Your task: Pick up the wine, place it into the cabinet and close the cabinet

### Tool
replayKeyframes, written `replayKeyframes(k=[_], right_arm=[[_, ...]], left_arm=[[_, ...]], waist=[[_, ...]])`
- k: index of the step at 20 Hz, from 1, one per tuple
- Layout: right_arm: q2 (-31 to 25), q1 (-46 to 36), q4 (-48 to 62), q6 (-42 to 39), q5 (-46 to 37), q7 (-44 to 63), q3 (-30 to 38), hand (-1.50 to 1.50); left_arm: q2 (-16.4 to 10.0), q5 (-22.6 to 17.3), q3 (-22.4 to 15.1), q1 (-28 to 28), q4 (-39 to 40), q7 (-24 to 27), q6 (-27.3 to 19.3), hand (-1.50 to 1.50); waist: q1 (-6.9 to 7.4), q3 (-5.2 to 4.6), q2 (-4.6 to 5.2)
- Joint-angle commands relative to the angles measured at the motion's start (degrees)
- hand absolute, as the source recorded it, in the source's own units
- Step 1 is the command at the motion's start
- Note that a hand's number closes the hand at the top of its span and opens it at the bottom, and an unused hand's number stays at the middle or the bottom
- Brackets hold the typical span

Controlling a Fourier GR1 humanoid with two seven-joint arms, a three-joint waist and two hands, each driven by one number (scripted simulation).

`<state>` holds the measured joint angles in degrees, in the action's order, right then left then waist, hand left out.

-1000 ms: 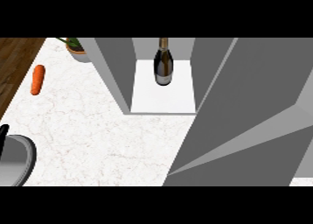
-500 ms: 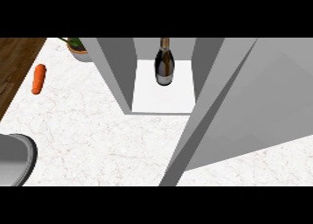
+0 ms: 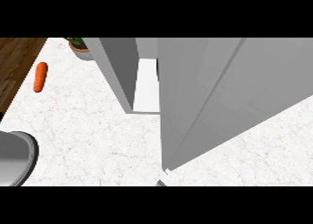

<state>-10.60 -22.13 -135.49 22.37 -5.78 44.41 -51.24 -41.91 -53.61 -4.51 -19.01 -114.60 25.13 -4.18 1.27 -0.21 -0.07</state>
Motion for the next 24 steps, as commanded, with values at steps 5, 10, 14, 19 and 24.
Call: replayKeyframes(k=[5,10,14,19,24], right_arm=[[10.11,-19.64,14.70,7.41,7.44,0.66,3.94,1.50],[10.40,-32.27,27.09,10.33,16.10,-4.26,10.55,1.50],[10.52,-40.55,39.41,11.00,19.92,-9.71,13.92,1.50],[10.06,-46.65,51.70,2.49,15.85,-14.35,20.47,1.50],[10.58,-49.68,62.10,3.26,17.22,-19.44,22.98,1.50]], left_arm=[[0.94,-0.93,0.51,3.01,0.30,-2.60,-0.32,-1.50],[4.16,2.24,-2.25,3.83,-0.69,-2.44,-3.70,-1.50],[4.07,2.31,-0.36,5.50,3.68,-2.49,-0.92,-1.50],[5.46,2.79,-0.59,5.38,3.17,-2.87,-0.70,-1.50],[5.16,2.40,2.20,6.18,2.67,-5.27,-0.77,-1.50]], waist=[[1.18,-0.04,0.23],[1.41,0.10,0.34],[1.08,0.09,0.45],[0.45,0.11,0.47],[0.25,0.15,0.30]])
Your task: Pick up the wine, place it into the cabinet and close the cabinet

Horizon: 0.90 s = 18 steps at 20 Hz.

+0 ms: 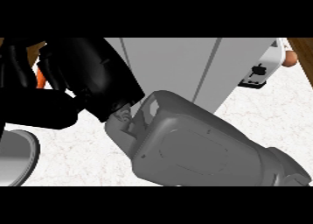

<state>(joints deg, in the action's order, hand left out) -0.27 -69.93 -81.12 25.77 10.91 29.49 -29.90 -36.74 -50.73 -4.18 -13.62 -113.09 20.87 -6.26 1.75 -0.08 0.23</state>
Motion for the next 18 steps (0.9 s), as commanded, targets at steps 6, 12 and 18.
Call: replayKeyframes(k=[6,12,18], right_arm=[[-0.47,1.49,14.88,-9.78,2.46,-12.29,8.64,1.50],[-1.45,-1.19,22.71,-11.98,2.18,-15.89,11.99,1.50],[-4.15,-1.01,25.72,-12.90,-0.65,-18.60,11.41,1.50]], left_arm=[[1.81,1.44,2.34,2.48,5.41,-1.11,2.68,-1.50],[2.42,3.04,1.44,1.00,0.74,-2.17,1.58,-1.50],[2.56,3.38,1.38,1.87,1.30,-2.66,1.84,-1.50]], waist=[[-1.12,0.05,0.08],[-0.37,0.04,0.15],[-0.38,0.00,0.37]])
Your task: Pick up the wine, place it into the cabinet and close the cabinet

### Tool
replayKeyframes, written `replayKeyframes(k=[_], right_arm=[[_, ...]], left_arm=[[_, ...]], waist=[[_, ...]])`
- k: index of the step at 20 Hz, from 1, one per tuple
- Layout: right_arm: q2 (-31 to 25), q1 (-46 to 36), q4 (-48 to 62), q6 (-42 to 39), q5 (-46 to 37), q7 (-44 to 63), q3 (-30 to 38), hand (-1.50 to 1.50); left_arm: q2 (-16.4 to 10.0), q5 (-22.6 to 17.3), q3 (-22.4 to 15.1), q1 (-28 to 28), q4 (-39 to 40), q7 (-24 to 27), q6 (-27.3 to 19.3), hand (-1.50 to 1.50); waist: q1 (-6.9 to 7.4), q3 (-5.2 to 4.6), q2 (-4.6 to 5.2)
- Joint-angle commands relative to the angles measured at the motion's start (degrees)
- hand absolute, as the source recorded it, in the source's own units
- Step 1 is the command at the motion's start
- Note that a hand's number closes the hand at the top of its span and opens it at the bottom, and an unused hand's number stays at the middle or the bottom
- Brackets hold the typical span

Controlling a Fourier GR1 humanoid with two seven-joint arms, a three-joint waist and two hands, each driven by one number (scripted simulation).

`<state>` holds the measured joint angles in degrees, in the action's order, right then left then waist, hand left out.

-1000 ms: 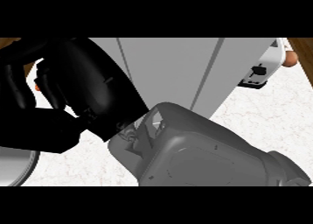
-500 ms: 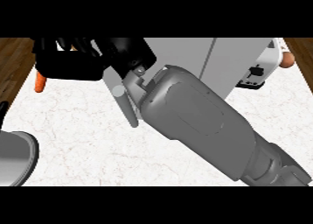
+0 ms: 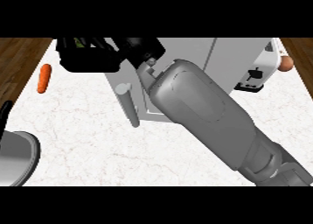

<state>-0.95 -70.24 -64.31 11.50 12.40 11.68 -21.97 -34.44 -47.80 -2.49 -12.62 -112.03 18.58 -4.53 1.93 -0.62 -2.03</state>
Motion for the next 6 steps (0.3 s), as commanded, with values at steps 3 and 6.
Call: replayKeyframes(k=[3,6], right_arm=[[-4.46,0.47,10.44,-0.22,-2.59,-3.39,3.18,1.50],[-4.44,-0.64,11.18,0.38,-3.48,-4.12,3.69,1.50]], left_arm=[[0.12,0.25,-0.31,2.91,0.73,-1.36,-0.27,-1.50],[0.91,0.02,-0.49,2.71,0.52,-1.72,-0.85,-1.50]], waist=[[-0.64,0.53,2.99],[-0.20,0.52,2.88]])
